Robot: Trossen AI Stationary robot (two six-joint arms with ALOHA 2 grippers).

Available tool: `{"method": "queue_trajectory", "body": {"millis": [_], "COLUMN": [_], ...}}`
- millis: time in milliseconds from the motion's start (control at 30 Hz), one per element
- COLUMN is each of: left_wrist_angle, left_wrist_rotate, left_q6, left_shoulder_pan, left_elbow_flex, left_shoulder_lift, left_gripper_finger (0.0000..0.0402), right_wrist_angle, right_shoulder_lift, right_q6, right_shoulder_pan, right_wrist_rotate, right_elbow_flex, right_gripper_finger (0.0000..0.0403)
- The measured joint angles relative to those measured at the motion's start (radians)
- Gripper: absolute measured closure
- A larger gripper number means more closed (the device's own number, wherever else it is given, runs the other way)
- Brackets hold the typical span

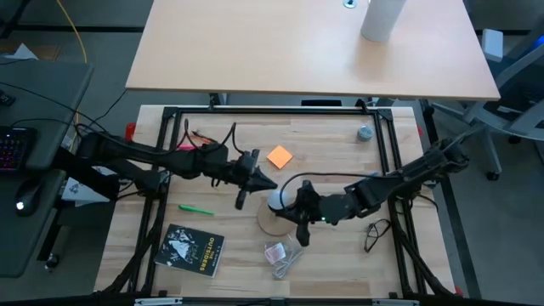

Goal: Screw lightbulb
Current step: Remove the white lightbulb from the lamp

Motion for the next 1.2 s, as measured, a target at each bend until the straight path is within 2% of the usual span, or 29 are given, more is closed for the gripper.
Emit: {"method": "queue_trajectory", "body": {"millis": [267, 500, 567, 667, 767, 900, 1033, 1200], "left_wrist_angle": [-0.179, -0.53, -0.611, -0.663, -0.641, -0.547, -0.388, -0.117], "left_wrist_rotate": [0.037, 0.035, -0.004, -0.143, -0.243, -0.254, -0.229, -0.128], "left_q6": [-0.05, -0.056, -0.054, 0.011, 0.099, 0.149, 0.157, 0.129], "left_shoulder_pan": [-0.031, -0.042, -0.042, -0.04, -0.027, 0.021, 0.062, 0.079], "left_elbow_flex": [0.0, -0.001, -0.001, -0.001, 0.0, 0.0, 0.0, -0.001], "left_shoulder_lift": [-0.098, -0.306, -0.363, -0.417, -0.412, -0.331, -0.195, -0.028], "left_gripper_finger": [0.0402, 0.0402, 0.0402, 0.0402, 0.0402, 0.0401, 0.0402, 0.0401], "right_wrist_angle": [-0.254, -0.522, -0.571, -0.581, -0.538, -0.437, -0.313, -0.152], "right_shoulder_lift": [-0.092, -0.221, -0.253, -0.282, -0.282, -0.241, -0.162, -0.06], "right_q6": [0.041, 0.105, 0.126, 0.132, 0.127, 0.124, 0.098, 0.039], "right_shoulder_pan": [-0.001, 0.001, 0.001, 0.001, 0.001, 0.001, 0.002, -0.004], "right_wrist_rotate": [0.06, 0.135, 0.139, 0.137, 0.093, -0.005, -0.052, -0.103], "right_elbow_flex": [-0.001, -0.001, -0.001, -0.001, -0.001, -0.001, -0.001, -0.001], "right_gripper_finger": [0.0403, 0.0403, 0.0403, 0.0403, 0.0403, 0.0403, 0.0403, 0.0403]}}
